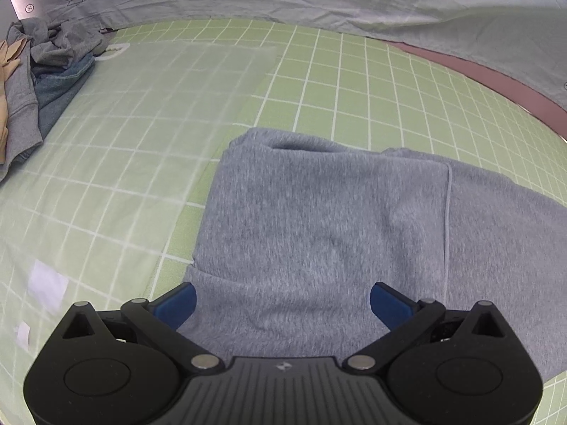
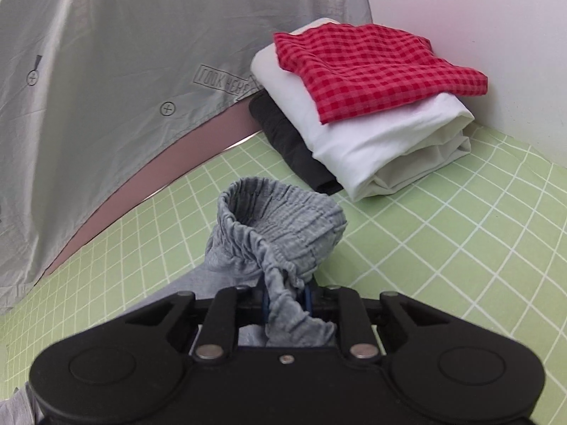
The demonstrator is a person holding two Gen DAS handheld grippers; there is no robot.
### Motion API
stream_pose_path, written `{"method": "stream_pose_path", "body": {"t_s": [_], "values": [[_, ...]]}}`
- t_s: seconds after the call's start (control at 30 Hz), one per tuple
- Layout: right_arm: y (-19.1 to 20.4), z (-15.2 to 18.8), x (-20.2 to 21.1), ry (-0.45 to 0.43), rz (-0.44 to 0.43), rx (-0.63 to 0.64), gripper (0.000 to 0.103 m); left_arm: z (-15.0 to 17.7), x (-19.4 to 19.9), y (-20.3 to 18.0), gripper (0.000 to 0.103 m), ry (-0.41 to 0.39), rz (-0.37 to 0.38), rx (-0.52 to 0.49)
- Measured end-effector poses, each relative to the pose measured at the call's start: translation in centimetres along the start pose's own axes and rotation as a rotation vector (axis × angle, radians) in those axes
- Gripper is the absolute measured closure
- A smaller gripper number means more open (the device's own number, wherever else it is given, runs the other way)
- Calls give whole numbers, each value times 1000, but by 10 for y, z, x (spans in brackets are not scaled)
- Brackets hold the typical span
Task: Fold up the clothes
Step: 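Grasp the waistband with the right gripper and fold it over the bundle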
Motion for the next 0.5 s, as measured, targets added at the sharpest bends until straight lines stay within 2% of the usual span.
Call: {"method": "stream_pose_path", "body": {"t_s": [0.2, 0.33, 0.5], "values": [[62, 22, 12, -29, -45, -4, 85, 6, 17, 24, 0, -57, 21, -1], [110, 43, 17, -32, -91, 7, 85, 9, 18, 44, 0, -66, 25, -2], [170, 81, 11, 13, -137, 78, 85, 16, 18, 61, 0, -78, 31, -45]]}}
Point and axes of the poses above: each gripper's, at about its wrist camera, not at the fingertips, and x roughly against the way its jaws point, y to its left, z to its underside, the point moved 5 cm from there along -x, roughly the way its jaws point, and after that the axes turned 15 degrees about -z, right-handed, at the moved point
